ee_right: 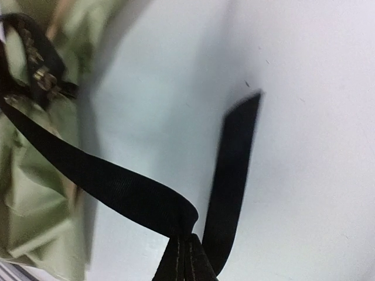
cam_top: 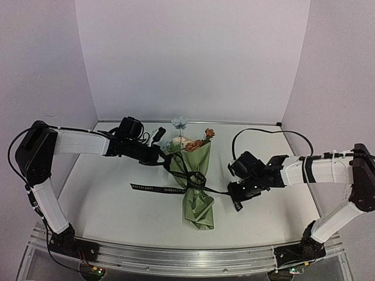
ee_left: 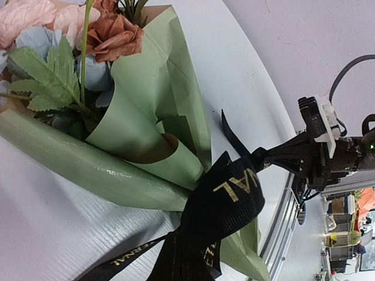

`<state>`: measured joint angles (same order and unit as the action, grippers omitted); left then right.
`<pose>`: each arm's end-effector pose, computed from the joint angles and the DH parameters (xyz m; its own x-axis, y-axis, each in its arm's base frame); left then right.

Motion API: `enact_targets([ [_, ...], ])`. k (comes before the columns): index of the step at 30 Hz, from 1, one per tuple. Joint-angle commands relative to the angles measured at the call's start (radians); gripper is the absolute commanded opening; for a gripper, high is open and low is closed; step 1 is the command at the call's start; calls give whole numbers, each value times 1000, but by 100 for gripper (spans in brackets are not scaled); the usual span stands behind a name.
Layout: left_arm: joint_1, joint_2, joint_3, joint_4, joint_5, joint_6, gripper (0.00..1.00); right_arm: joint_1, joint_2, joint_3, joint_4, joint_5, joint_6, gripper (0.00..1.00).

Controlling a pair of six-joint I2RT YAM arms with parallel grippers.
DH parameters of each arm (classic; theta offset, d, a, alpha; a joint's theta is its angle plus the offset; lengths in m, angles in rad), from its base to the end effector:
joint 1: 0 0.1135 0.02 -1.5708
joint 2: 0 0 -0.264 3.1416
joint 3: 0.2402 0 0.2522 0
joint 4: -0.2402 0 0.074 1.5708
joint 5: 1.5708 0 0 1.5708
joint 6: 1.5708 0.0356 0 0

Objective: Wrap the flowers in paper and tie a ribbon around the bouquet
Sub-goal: Cross the half-tied ribbon over the folded bouquet.

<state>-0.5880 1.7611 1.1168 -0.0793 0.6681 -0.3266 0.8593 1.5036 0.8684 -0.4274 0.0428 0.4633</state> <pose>0.3025 -0.2282 0.2061 -0.7854 0.2209 -0.5782 0.6016 0.4925 -0.6289 0.1895 0.2174 0.1841 -0.8424 -0.2933 -0.4520 -0.4098 0.8934 0.1840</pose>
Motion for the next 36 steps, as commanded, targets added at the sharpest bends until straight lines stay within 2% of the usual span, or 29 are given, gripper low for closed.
enact_targets([
  [1, -1, -38, -50, -3, 54, -14, 0, 3, -65, -48, -131, 137, -23, 0],
  [6, -36, -60, -115, 28, 117, -15, 0, 8, -65, -45, -156, 72, -54, 0],
  [9, -84, -68, -131, 22, 111, -1, 0, 19, -59, -46, -136, 38, -75, 7],
  [11, -105, -79, -144, 23, 82, -8, 0, 25, -66, -55, -106, 28, -86, 16],
  [16, -110, -109, -179, 46, 8, -43, 0, 37, -132, -124, 76, 35, -116, 48],
  [19, -110, -109, -174, 38, -19, -48, 0, 41, -139, -119, 168, 45, -156, 58],
  [23, -105, -111, -164, 27, -52, -59, 0, 41, -55, -7, 154, 11, -202, 72],
  [26, -102, -113, -157, 21, -56, -59, 0, 40, 34, 149, 1, -30, -200, 70],
  [36, -99, -120, -139, -10, -58, -46, 0, 39, 148, 201, 6, -168, -265, 58],
])
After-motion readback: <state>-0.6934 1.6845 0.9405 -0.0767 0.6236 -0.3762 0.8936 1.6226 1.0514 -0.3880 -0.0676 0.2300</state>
